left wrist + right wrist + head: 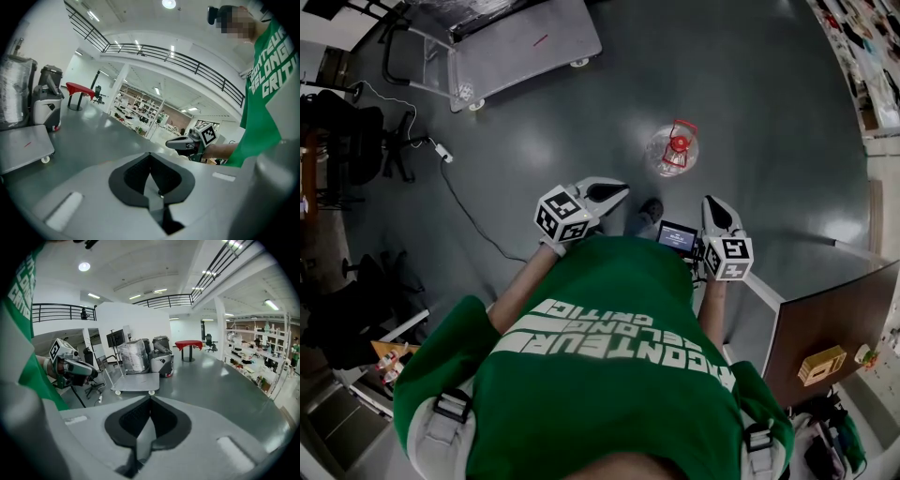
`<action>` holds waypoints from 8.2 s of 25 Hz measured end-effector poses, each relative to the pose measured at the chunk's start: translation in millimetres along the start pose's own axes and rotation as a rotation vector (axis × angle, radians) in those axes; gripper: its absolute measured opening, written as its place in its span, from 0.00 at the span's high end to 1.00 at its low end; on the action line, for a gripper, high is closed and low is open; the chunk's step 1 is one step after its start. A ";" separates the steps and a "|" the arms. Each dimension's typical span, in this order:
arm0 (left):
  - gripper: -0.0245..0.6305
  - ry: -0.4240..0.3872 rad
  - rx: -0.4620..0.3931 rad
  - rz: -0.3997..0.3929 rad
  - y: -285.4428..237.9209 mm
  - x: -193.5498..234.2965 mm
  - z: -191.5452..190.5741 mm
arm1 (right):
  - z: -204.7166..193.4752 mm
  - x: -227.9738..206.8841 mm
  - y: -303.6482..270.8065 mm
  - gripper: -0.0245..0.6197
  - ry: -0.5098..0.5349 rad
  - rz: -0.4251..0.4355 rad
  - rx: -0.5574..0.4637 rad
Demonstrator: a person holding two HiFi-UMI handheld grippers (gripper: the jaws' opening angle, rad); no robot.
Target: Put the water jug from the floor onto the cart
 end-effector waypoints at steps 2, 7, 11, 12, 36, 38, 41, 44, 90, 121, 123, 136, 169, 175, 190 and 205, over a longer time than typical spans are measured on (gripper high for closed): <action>0.94 0.004 -0.004 0.011 -8.7 4.6 6.8 | 3.9 -12.4 -4.5 0.97 0.001 0.005 0.003; 0.94 0.018 -0.008 0.022 -31.2 7.7 16.9 | 9.8 -40.3 -14.0 0.97 0.004 0.025 0.016; 0.94 0.024 -0.006 0.037 -51.0 8.5 22.1 | 15.0 -59.7 -21.1 0.97 0.019 0.050 0.020; 0.94 0.020 -0.007 0.042 -56.3 8.1 23.5 | 15.2 -65.6 -22.2 0.97 0.020 0.054 0.020; 0.94 0.021 -0.025 0.033 -102.5 -0.1 22.6 | 8.1 -115.4 -20.7 0.97 0.092 0.064 0.078; 0.94 0.019 -0.020 0.030 -103.9 2.9 22.1 | 10.0 -113.3 -27.4 0.97 0.100 0.069 0.082; 0.94 0.024 -0.023 0.037 -107.0 7.5 22.7 | 12.4 -111.3 -37.5 0.97 0.129 0.086 0.098; 0.94 0.034 -0.025 0.038 -105.9 14.0 21.1 | 11.9 -107.5 -47.1 0.97 0.173 0.109 0.130; 0.94 0.080 0.149 -0.121 -156.5 75.7 -33.4 | -72.2 -105.1 -204.4 0.97 0.336 0.215 0.322; 0.94 0.102 0.248 -0.233 -204.2 159.1 -68.3 | -155.8 -136.9 -321.5 0.85 0.216 0.113 0.500; 0.94 0.104 0.254 -0.236 -206.4 163.3 -71.4 | -162.2 -136.6 -328.4 0.84 0.210 0.117 0.511; 0.94 0.120 0.291 -0.243 -205.0 187.7 -90.5 | -199.2 -136.8 -370.3 0.77 0.190 0.113 0.586; 0.94 0.152 0.318 -0.235 -202.5 232.3 -104.7 | -238.5 -154.4 -423.5 0.50 0.124 0.020 0.696; 0.94 0.158 0.317 -0.238 -207.0 235.0 -101.5 | -245.5 -156.7 -431.5 0.49 0.119 0.010 0.722; 0.94 0.167 0.329 -0.254 -214.2 242.3 -101.5 | -262.2 -163.0 -440.8 0.49 0.112 -0.040 0.738; 0.94 0.177 0.328 -0.252 -213.9 244.2 -103.6 | -261.6 -169.2 -437.7 0.46 0.097 -0.043 0.707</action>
Point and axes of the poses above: the fingertips, and each gripper's own axes: y backward along the fingers, x to its left, z out of its top, the point moved 5 cm from there along y, backward along the fingers
